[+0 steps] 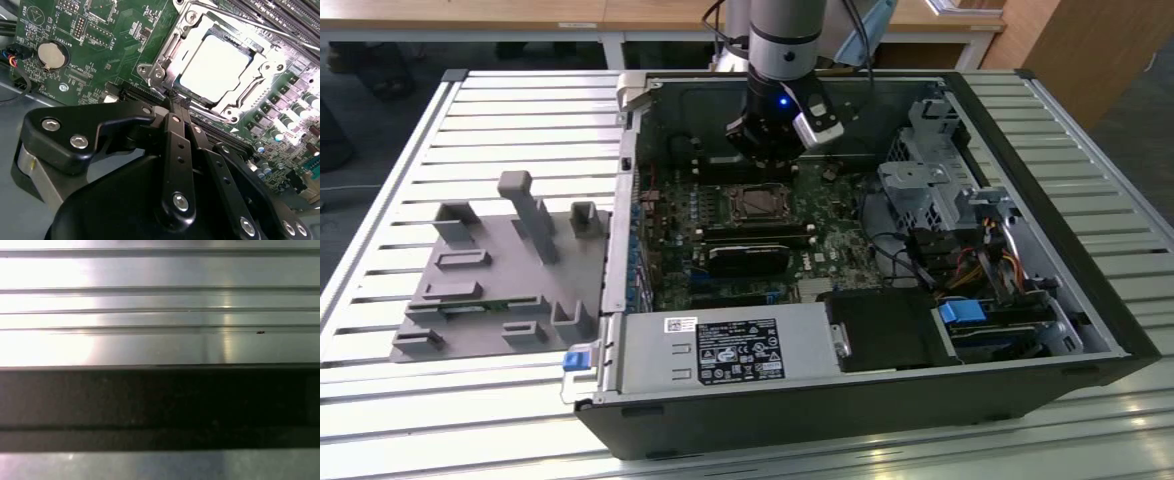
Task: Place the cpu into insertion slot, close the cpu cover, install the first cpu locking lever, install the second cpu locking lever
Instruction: 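Install the first cpu locking lever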
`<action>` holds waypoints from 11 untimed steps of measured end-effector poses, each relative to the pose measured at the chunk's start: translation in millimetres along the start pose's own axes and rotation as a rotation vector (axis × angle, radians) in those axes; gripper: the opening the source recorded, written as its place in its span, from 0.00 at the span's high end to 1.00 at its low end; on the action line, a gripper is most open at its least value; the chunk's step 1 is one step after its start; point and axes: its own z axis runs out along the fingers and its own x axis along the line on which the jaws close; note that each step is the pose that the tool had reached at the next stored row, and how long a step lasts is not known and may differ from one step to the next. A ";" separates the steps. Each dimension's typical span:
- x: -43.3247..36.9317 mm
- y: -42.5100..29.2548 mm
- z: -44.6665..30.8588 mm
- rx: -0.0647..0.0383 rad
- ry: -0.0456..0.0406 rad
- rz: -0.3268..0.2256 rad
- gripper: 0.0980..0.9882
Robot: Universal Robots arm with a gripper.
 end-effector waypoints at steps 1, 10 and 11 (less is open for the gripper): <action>0.0 -0.3 0.0 0.000 0.0001 0.000 0.99; -0.1 -2.2 -0.1 0.000 0.0000 0.000 0.99; -0.1 -2.3 0.0 0.000 0.0000 0.000 0.99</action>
